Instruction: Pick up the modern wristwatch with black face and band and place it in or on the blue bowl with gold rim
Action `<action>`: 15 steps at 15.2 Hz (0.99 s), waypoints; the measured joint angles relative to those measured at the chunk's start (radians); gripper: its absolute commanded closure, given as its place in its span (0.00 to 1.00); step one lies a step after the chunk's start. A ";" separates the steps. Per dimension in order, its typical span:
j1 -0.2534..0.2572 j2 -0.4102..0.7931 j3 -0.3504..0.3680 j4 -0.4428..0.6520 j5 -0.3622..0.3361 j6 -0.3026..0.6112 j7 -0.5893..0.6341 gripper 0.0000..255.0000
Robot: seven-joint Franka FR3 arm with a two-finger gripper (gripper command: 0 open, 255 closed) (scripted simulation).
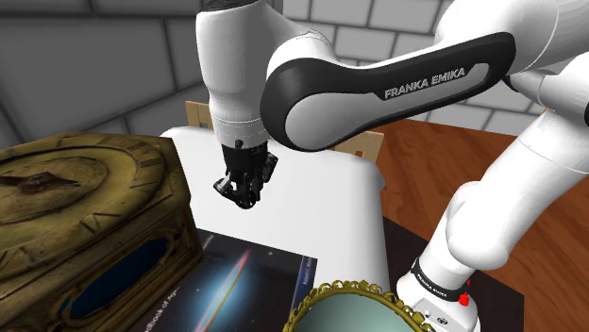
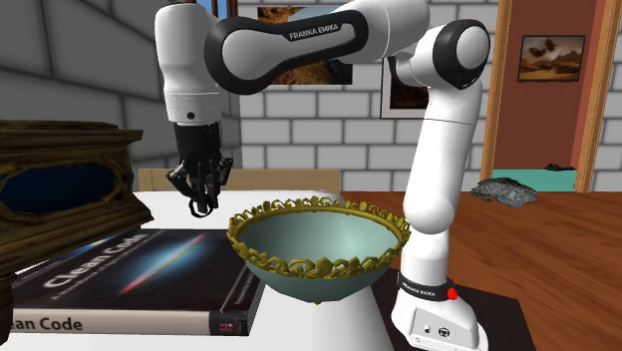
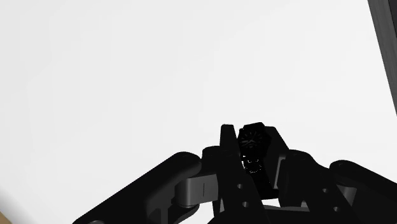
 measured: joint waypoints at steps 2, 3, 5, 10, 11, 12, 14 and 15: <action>-0.002 -0.003 -0.003 0.026 0.002 -0.027 -0.008 1.00; -0.001 -0.006 -0.004 0.037 0.004 -0.040 -0.010 1.00; -0.002 -0.007 -0.005 0.060 0.004 -0.064 -0.014 1.00; -0.004 -0.007 -0.008 0.126 0.005 -0.130 -0.024 1.00; -0.004 -0.008 -0.009 0.138 0.006 -0.143 -0.026 1.00; -0.005 -0.004 -0.008 0.155 0.003 -0.156 -0.027 1.00; -0.006 0.003 -0.008 0.194 0.000 -0.189 -0.030 1.00; -0.006 0.004 -0.007 0.208 -0.001 -0.203 -0.031 1.00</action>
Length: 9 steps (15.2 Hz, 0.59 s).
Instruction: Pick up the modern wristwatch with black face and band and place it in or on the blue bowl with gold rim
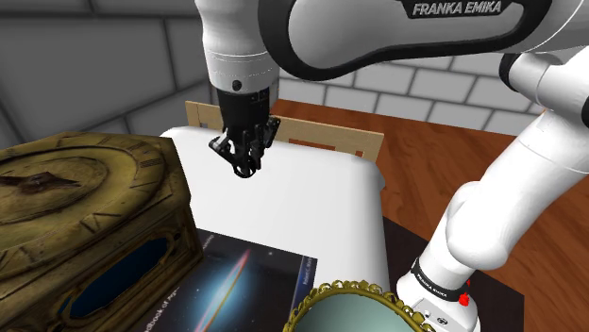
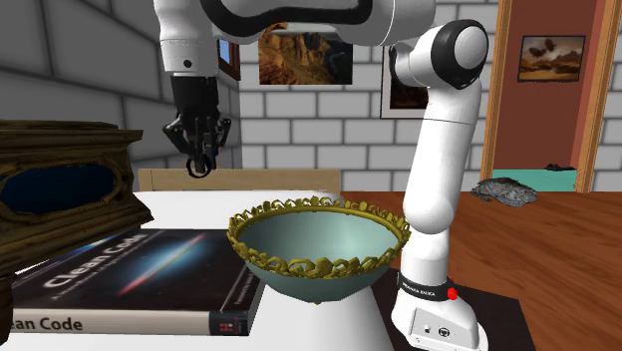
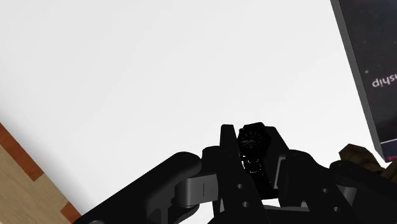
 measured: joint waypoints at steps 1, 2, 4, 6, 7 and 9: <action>0.000 0.003 0.001 0.014 -0.002 -0.012 0.000 1.00; 0.000 0.006 0.002 0.030 -0.003 -0.026 0.000 1.00; -0.001 0.017 0.004 0.066 -0.010 -0.053 0.000 1.00; -0.001 0.021 0.005 0.096 -0.012 -0.080 -0.002 1.00; -0.002 0.028 0.007 0.117 -0.016 -0.095 -0.002 1.00; -0.001 0.035 0.010 0.149 -0.020 -0.122 0.000 1.00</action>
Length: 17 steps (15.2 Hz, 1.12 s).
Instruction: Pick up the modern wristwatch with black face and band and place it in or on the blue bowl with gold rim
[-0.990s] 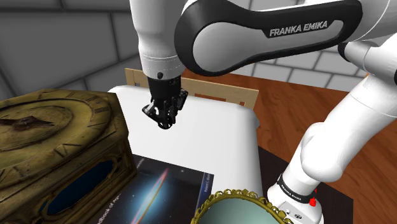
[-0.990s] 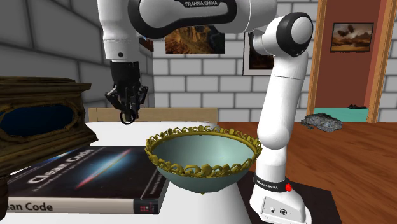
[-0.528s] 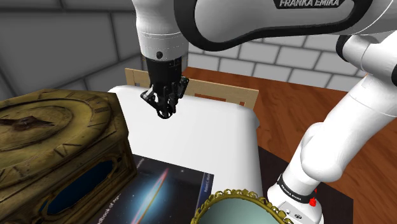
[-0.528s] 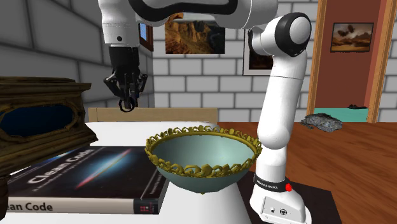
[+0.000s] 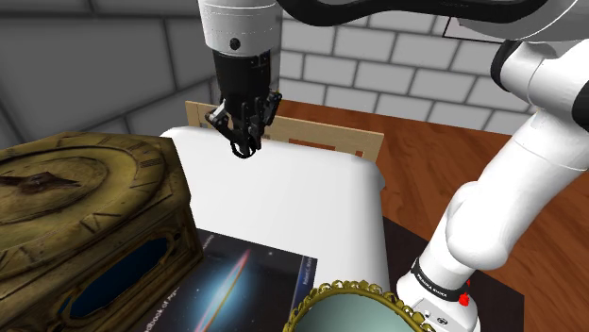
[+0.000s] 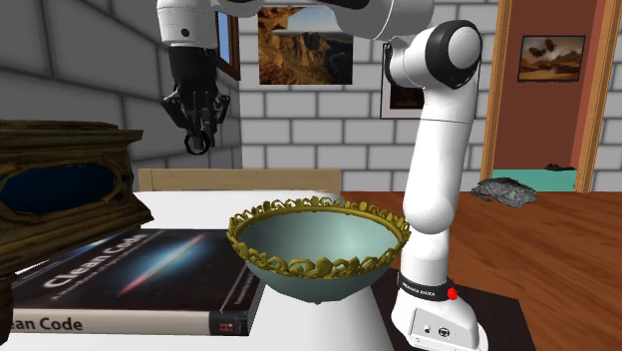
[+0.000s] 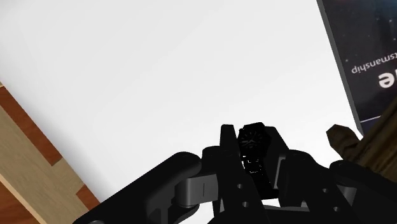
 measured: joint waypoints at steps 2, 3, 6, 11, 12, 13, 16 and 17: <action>0.001 0.013 0.004 0.040 -0.008 -0.030 0.002 1.00; 0.001 0.018 0.006 0.060 -0.011 -0.046 0.002 1.00; 0.006 0.020 0.013 0.087 -0.012 -0.074 0.011 1.00; 0.039 -0.063 0.040 0.038 0.047 -0.097 0.069 1.00; 0.048 -0.094 0.041 0.018 0.067 -0.102 0.078 1.00; 0.055 -0.104 0.049 0.014 0.076 -0.106 0.092 1.00; 0.080 -0.146 0.073 -0.006 0.111 -0.122 0.139 1.00; 0.089 -0.170 0.075 -0.022 0.128 -0.126 0.151 1.00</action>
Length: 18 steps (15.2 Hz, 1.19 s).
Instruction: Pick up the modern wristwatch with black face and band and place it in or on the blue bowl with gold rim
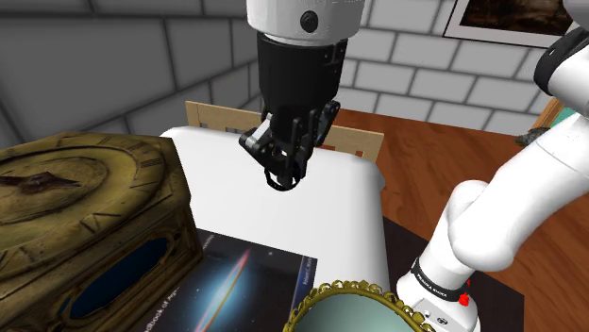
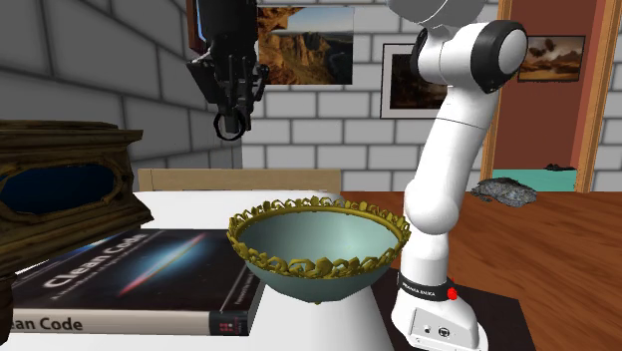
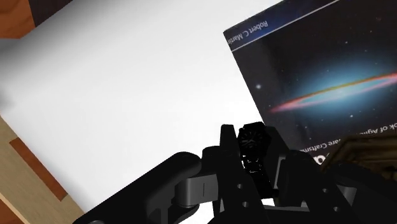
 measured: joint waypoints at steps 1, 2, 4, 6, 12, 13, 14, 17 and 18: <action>0.009 -0.015 0.008 -0.004 0.013 -0.008 0.017 1.00; 0.017 -0.023 0.020 -0.005 0.022 -0.014 0.036 1.00; 0.035 -0.055 0.034 -0.022 0.050 -0.021 0.066 1.00; 0.049 -0.068 0.061 -0.018 0.069 -0.036 0.108 1.00; 0.075 -0.068 0.174 0.041 0.111 -0.085 0.257 1.00; 0.077 -0.064 0.200 0.051 0.116 -0.090 0.286 1.00; 0.079 -0.063 0.220 0.057 0.122 -0.093 0.310 1.00; 0.089 -0.076 0.232 0.026 0.137 -0.070 0.328 1.00; 0.093 -0.084 0.228 0.008 0.142 -0.058 0.326 1.00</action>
